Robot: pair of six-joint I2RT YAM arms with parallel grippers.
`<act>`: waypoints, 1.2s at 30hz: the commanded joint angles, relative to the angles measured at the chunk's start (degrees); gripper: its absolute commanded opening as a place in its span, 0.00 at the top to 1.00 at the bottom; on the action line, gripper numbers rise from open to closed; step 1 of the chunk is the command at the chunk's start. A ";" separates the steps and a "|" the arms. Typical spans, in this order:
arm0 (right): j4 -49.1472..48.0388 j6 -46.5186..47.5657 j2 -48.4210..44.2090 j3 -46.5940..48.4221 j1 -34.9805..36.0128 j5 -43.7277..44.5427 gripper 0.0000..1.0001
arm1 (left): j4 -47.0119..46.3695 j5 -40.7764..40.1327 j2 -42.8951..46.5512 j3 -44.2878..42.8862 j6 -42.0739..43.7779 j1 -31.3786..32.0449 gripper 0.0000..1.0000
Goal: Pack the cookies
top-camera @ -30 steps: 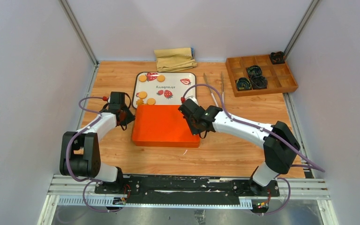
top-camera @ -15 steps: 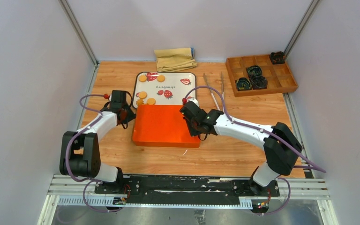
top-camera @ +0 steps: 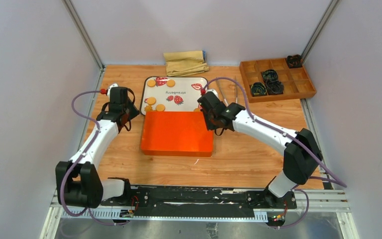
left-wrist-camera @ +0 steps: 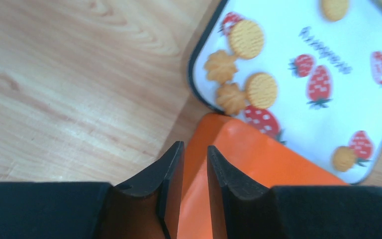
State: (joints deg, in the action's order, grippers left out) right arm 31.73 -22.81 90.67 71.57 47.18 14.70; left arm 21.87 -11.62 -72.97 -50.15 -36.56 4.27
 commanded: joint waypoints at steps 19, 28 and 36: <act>0.35 7.30 13.55 16.61 -9.35 -7.13 1.00 | -13.43 11.71 -11.71 3.45 2.84 13.66 0.73; 1.55 7.62 15.68 19.72 -9.37 -7.86 1.00 | -17.59 15.01 -18.75 4.45 2.32 13.71 0.74; 1.50 5.81 18.17 12.53 -9.70 -7.38 1.00 | -17.82 15.23 -19.10 4.11 2.73 13.74 0.75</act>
State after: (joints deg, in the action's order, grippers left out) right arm 31.09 -16.08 105.75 88.14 38.44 7.46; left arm -4.05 4.47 -88.58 -48.21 -35.11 17.91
